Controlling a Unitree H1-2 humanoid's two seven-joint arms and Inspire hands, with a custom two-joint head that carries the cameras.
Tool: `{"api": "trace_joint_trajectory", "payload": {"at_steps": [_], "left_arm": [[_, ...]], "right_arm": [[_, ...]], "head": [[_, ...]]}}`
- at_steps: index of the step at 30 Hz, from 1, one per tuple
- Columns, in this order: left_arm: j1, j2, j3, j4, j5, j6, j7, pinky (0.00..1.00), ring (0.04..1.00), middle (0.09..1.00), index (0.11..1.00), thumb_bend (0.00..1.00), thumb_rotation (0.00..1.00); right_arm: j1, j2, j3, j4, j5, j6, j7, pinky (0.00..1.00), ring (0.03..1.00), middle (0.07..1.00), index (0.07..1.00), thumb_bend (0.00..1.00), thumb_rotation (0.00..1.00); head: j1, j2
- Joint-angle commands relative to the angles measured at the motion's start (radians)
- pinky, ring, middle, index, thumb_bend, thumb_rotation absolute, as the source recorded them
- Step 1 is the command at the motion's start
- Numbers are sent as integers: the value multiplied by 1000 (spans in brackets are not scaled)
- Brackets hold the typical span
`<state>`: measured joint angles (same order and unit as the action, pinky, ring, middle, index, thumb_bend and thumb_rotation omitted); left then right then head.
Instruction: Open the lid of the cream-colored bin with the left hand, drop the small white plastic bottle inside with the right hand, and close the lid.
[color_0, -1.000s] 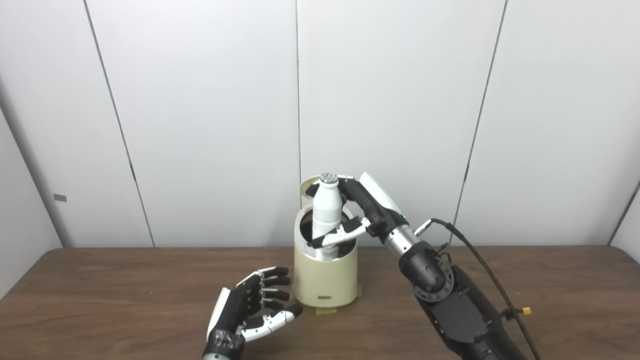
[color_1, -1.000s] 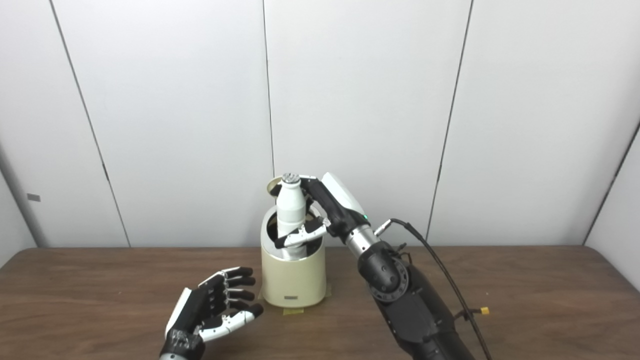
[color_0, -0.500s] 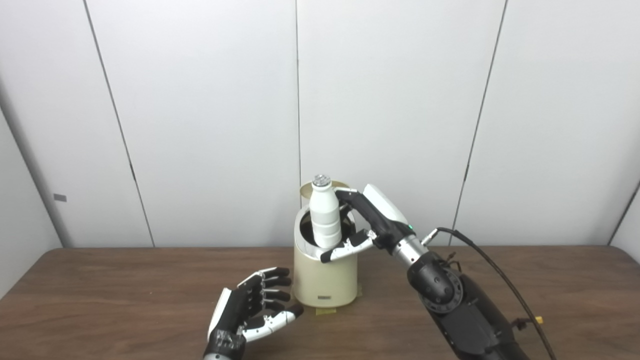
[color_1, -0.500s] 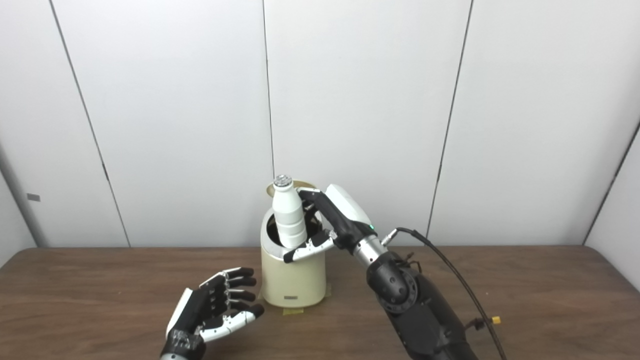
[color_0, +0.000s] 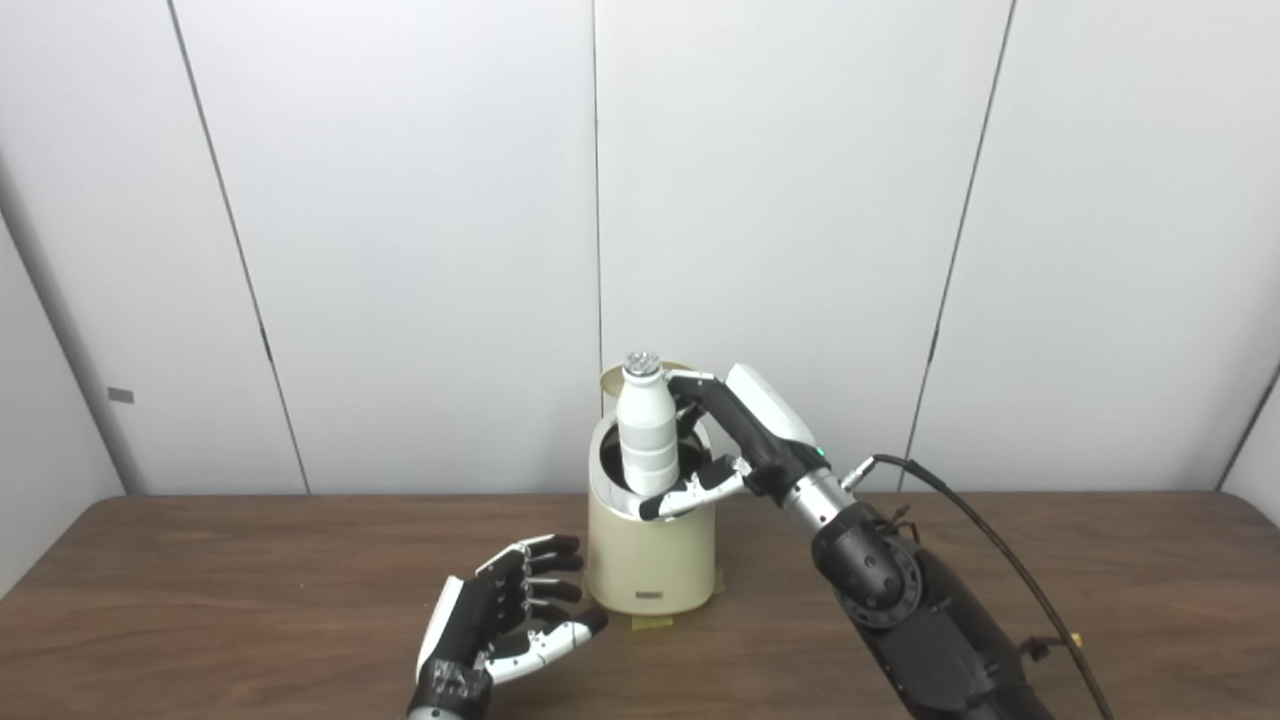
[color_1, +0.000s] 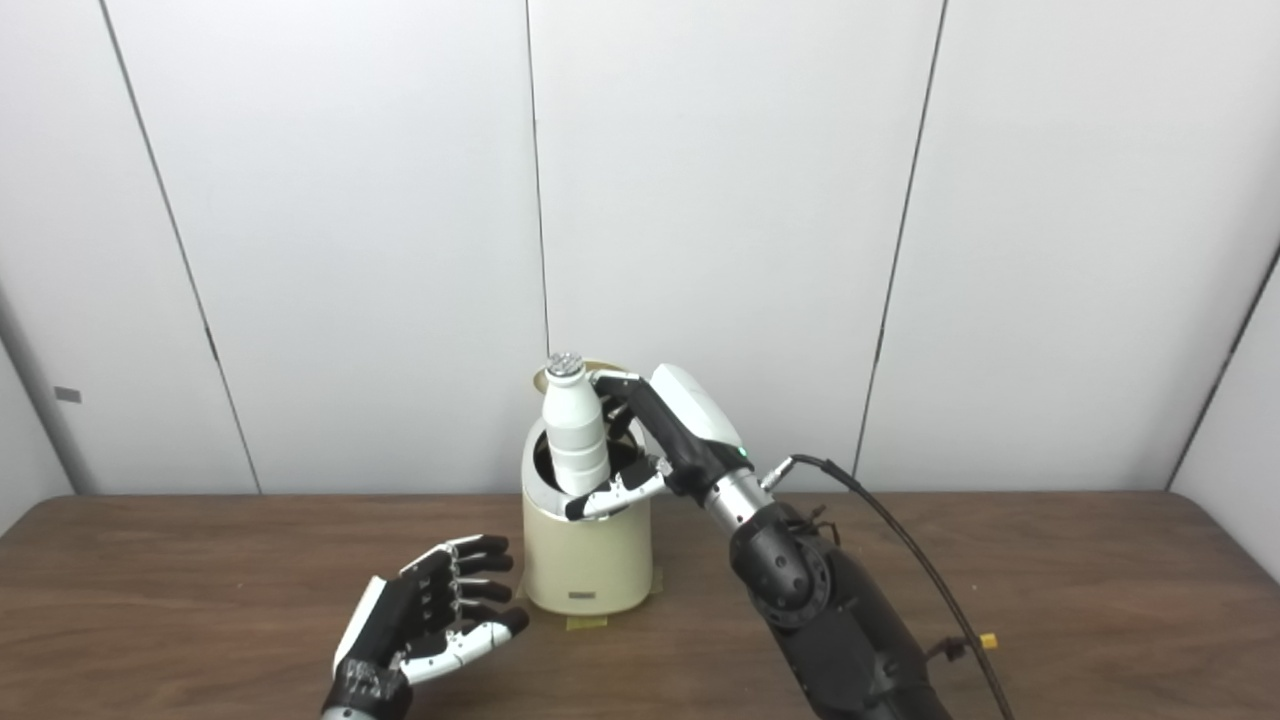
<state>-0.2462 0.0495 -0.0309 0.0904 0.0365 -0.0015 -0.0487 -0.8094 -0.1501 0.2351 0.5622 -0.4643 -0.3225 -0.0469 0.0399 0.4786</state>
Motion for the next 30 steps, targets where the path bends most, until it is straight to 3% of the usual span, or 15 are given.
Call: {"api": "trace_joint_trajectory", "payload": {"at_steps": [1,5,8,12,17,30], "left_arm": [[-32,-1,1,-23,-9,-29,-3,562,639,724,750,721,82],[-32,-2,4,-26,-12,-21,-3,571,646,728,751,717,70],[-32,2,2,-21,-4,-24,-2,570,641,724,751,715,71],[-32,4,-4,-14,2,-33,-4,581,636,725,753,708,78],[-31,4,-8,-16,5,-33,-4,576,641,726,750,703,72],[-31,2,-8,-16,2,-31,-2,589,638,720,744,715,61]], "right_arm": [[-38,18,-23,-29,15,-5,-42,449,578,672,653,784,21],[-29,77,-65,-52,8,76,-110,429,575,679,657,829,58],[-38,138,-81,-74,-50,213,-194,417,566,677,671,851,120],[-70,181,-78,-43,-76,304,-244,419,569,711,713,805,131],[-101,192,-64,7,-79,322,-264,418,572,711,718,799,130],[-102,164,-23,41,-63,240,-271,357,487,650,652,801,27]], "head": [[1,0],[-2,1],[-7,-2],[-12,-4],[-11,-2],[-9,1]]}}
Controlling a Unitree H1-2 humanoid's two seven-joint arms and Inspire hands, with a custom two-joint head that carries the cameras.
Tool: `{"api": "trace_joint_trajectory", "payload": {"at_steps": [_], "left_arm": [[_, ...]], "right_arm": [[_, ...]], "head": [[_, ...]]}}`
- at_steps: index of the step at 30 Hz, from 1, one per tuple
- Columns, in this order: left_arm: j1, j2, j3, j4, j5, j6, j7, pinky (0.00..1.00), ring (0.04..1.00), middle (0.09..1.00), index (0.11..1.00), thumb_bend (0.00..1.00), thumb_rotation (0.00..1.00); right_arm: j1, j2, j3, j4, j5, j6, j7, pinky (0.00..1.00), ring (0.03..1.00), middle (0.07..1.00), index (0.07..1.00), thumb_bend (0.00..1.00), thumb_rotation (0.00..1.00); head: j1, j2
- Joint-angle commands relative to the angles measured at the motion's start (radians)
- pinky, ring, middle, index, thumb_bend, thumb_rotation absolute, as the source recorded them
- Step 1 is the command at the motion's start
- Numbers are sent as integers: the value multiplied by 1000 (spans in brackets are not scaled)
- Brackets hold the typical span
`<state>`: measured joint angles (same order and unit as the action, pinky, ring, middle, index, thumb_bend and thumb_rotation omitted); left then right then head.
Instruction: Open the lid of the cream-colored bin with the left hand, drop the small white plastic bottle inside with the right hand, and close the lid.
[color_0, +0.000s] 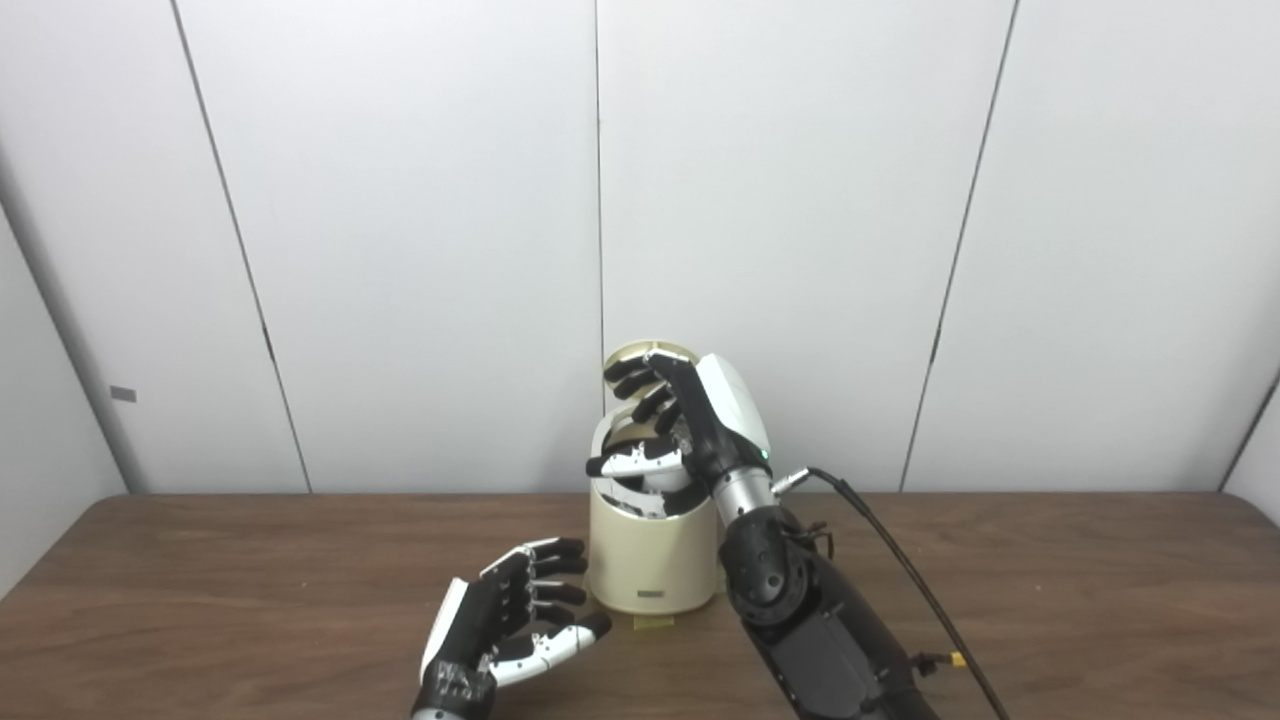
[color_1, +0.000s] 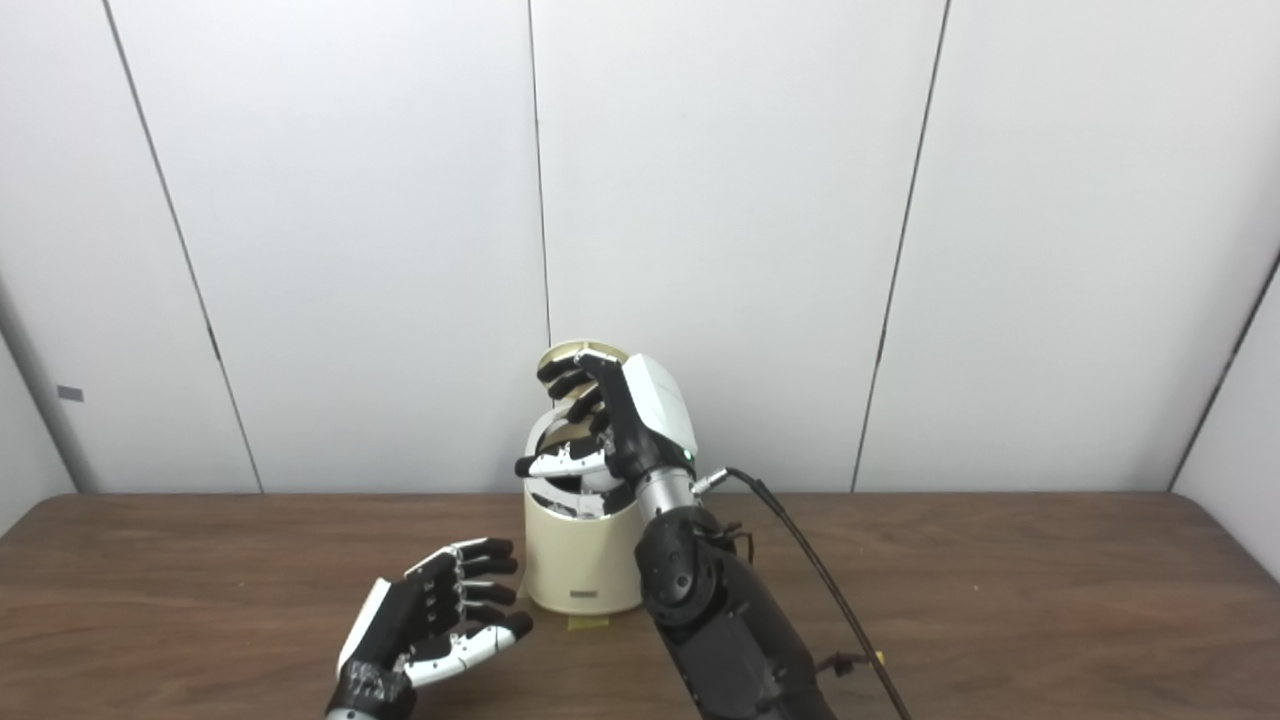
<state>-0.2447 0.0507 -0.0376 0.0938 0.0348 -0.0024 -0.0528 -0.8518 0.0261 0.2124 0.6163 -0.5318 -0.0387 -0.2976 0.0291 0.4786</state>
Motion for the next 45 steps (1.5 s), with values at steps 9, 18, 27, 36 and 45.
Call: {"api": "trace_joint_trajectory", "payload": {"at_steps": [9,18,27,36,45], "left_arm": [[-31,1,-2,-27,2,-23,-1,584,634,719,743,714,67],[-32,5,0,-24,-3,-27,-5,579,632,716,744,711,69],[-27,10,1,-31,-5,-27,-8,578,634,713,741,717,86],[-25,17,7,-33,-10,-36,-15,575,636,717,743,709,78],[-21,14,24,-38,-17,-61,-16,565,639,715,738,732,106]], "right_arm": [[-43,-41,1,-28,36,-107,10,354,480,631,643,816,12],[93,-75,-57,-315,171,-94,142,346,491,649,639,835,17],[291,-164,-144,-602,320,-6,294,312,410,616,646,818,159],[416,-214,-219,-564,454,-91,334,344,446,676,690,818,160],[498,-185,-250,-516,585,-141,384,535,595,753,758,829,224]], "head": [[2,2],[4,1],[5,5],[9,8],[22,2]]}}
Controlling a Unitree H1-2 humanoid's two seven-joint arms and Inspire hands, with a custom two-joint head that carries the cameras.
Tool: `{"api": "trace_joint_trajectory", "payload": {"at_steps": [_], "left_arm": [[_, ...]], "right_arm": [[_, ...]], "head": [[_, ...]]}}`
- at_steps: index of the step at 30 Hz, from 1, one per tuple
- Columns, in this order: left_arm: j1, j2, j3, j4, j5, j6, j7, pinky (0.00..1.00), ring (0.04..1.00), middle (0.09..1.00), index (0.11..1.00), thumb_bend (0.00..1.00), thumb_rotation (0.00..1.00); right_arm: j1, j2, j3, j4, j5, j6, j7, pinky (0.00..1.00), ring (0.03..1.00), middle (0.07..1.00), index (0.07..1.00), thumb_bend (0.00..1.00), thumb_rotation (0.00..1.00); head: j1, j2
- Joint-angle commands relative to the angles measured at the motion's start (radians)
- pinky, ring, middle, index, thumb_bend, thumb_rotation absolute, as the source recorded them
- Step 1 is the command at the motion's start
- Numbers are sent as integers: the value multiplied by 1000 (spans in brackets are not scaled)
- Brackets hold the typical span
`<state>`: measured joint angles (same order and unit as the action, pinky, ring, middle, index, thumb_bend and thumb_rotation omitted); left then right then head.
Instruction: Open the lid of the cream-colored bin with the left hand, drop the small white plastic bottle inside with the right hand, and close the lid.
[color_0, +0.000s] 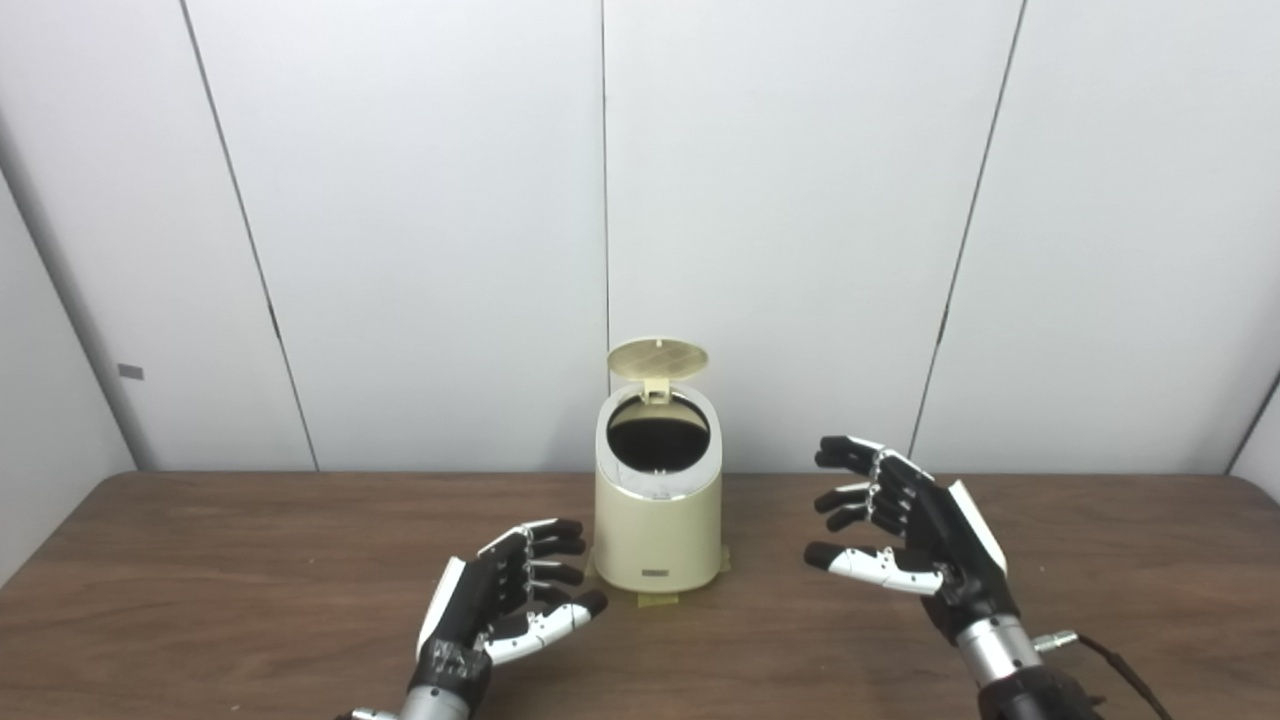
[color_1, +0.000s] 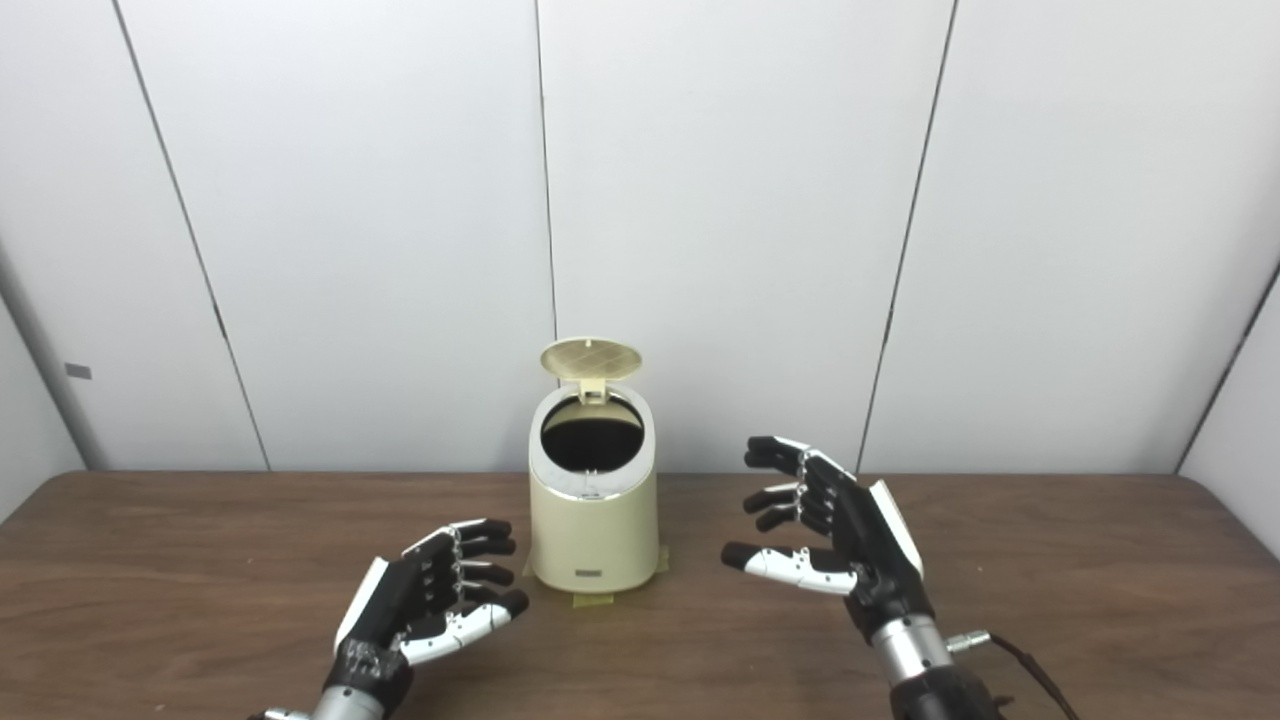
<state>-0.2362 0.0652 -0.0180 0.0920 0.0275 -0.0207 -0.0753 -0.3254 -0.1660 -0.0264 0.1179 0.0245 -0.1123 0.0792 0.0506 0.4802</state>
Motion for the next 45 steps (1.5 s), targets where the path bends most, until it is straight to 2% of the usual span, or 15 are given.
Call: {"api": "trace_joint_trajectory", "payload": {"at_steps": [1,5,8,11,13,17,21,25,28,35,38,40,43,45], "left_arm": [[-28,-1,6,-39,-10,-46,7,564,639,714,737,733,107],[-24,-1,15,-55,-17,-57,8,580,653,712,739,758,161],[-23,-1,23,-77,-19,-57,13,611,702,752,765,785,225],[-36,15,26,-111,14,-49,21,640,765,816,830,816,287],[-67,41,25,-130,48,-36,21,716,843,882,886,843,342],[-177,89,25,-153,81,22,3,784,912,939,923,922,421],[-298,132,10,-154,94,84,-25,796,937,945,934,912,372],[-402,151,-19,-121,138,131,-28,805,923,939,919,915,379],[-474,161,-49,-65,186,137,-27,802,926,941,919,927,416],[-581,168,-86,43,232,154,-53,901,977,990,955,972,455],[-613,172,-97,94,235,142,-68,933,997,999,976,973,457],[-633,189,-122,137,263,93,-76,971,1000,997,969,975,467],[-658,224,-180,185,357,37,-61,923,978,956,928,974,512],[-666,240,-210,201,419,23,-44,846,935,914,890,971,528]], "right_arm": [[-22,14,-12,-14,39,-78,9,534,593,751,756,824,217],[-6,32,-14,12,48,-127,2,516,598,753,747,817,204],[4,39,-15,18,31,-147,-10,515,602,747,747,821,201],[15,45,-18,20,18,-150,-22,507,601,741,745,821,198],[24,48,-18,13,18,-138,-24,508,597,740,745,812,195],[34,52,-20,15,37,-142,-14,519,607,745,749,818,206],[38,51,-21,10,36,-135,-13,524,618,747,755,837,236],[41,52,-21,-1,33,-126,-12,508,610,746,748,839,226],[43,52,-20,0,29,-128,-13,504,605,742,743,843,228],[45,58,-19,-10,22,-125,-18,504,602,743,739,834,236],[46,64,-18,-19,17,-122,-23,508,602,739,739,834,237],[44,66,-19,-20,20,-123,-21,504,599,740,739,832,238],[42,69,-22,-18,20,-126,-21,495,595,745,740,832,238],[42,72,-22,-19,16,-127,-24,497,594,742,739,831,239]], "head": [[3,0],[13,-4],[19,-9],[20,-14],[19,-18],[19,-23],[19,-25],[19,-25],[17,-27],[10,-31],[7,-32],[4,-32],[0,-32],[-1,-32]]}}
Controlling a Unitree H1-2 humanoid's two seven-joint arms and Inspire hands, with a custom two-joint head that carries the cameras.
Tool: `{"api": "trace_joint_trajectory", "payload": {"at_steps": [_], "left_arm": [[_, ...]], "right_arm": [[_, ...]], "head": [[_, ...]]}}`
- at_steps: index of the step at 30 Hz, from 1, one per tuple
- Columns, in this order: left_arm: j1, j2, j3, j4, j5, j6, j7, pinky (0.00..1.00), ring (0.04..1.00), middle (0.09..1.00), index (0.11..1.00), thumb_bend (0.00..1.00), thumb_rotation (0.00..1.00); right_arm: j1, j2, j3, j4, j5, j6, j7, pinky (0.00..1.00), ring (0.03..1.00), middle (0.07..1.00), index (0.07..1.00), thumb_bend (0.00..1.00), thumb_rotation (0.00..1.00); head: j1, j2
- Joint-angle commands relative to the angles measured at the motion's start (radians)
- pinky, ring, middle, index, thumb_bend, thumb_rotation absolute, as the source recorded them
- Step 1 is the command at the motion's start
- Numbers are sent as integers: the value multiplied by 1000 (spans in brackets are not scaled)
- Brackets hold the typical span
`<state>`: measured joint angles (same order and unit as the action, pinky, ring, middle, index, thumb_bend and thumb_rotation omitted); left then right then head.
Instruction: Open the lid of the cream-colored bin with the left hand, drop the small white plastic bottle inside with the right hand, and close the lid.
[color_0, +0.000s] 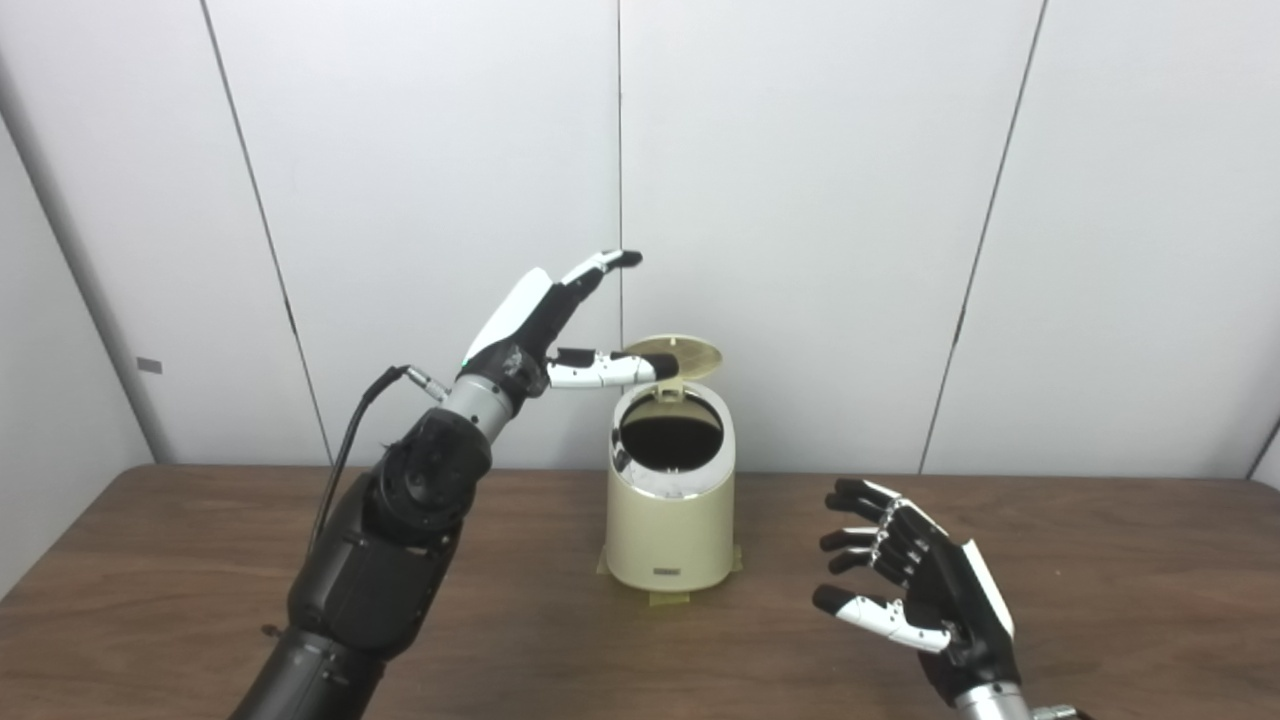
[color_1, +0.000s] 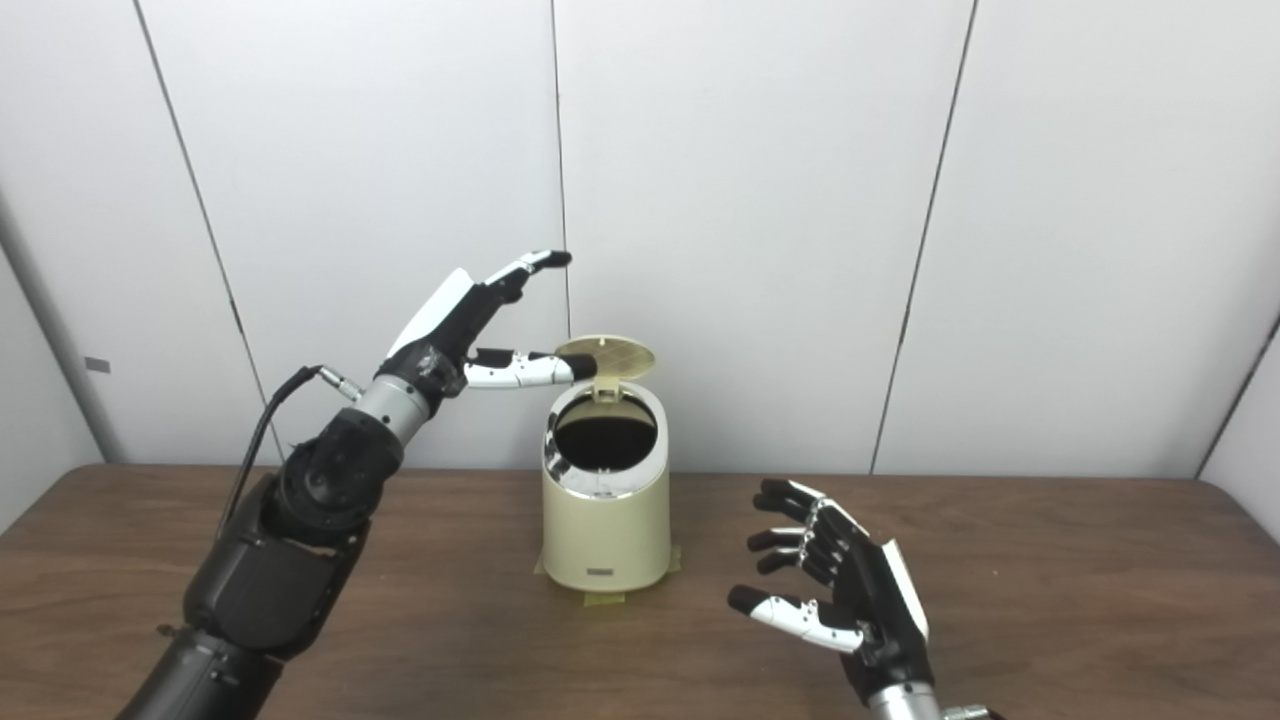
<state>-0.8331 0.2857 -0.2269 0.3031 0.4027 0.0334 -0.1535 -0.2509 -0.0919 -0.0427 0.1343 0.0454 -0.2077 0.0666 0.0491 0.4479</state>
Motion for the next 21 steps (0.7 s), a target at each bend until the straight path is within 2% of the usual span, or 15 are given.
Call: {"api": "trace_joint_trajectory", "payload": {"at_steps": [1,2,5,14,21], "left_arm": [[-72,23,-11,-6,66,-31,38,865,949,899,870,971,517],[-73,25,-16,-3,79,-30,39,924,979,890,851,973,499],[-77,31,-34,0,122,-28,26,989,998,877,820,986,480],[-72,46,-72,-15,174,-32,-23,1000,1000,832,782,995,475],[-60,49,-73,-29,162,-52,-59,1000,1000,817,783,987,448]], "right_arm": [[-33,-1,-5,-37,-8,-32,-14,493,592,741,737,828,237],[-33,0,-5,-39,-10,-32,-15,486,590,740,736,822,236],[-32,4,-4,-43,-7,-28,-17,485,591,743,736,822,238],[-42,5,-8,-14,-15,-51,-25,494,596,740,739,815,256],[-39,13,-5,-29,-15,-25,-35,503,598,739,735,818,246]], "head": [[-1,1],[-1,1],[-6,3],[-10,5],[-14,7]]}}
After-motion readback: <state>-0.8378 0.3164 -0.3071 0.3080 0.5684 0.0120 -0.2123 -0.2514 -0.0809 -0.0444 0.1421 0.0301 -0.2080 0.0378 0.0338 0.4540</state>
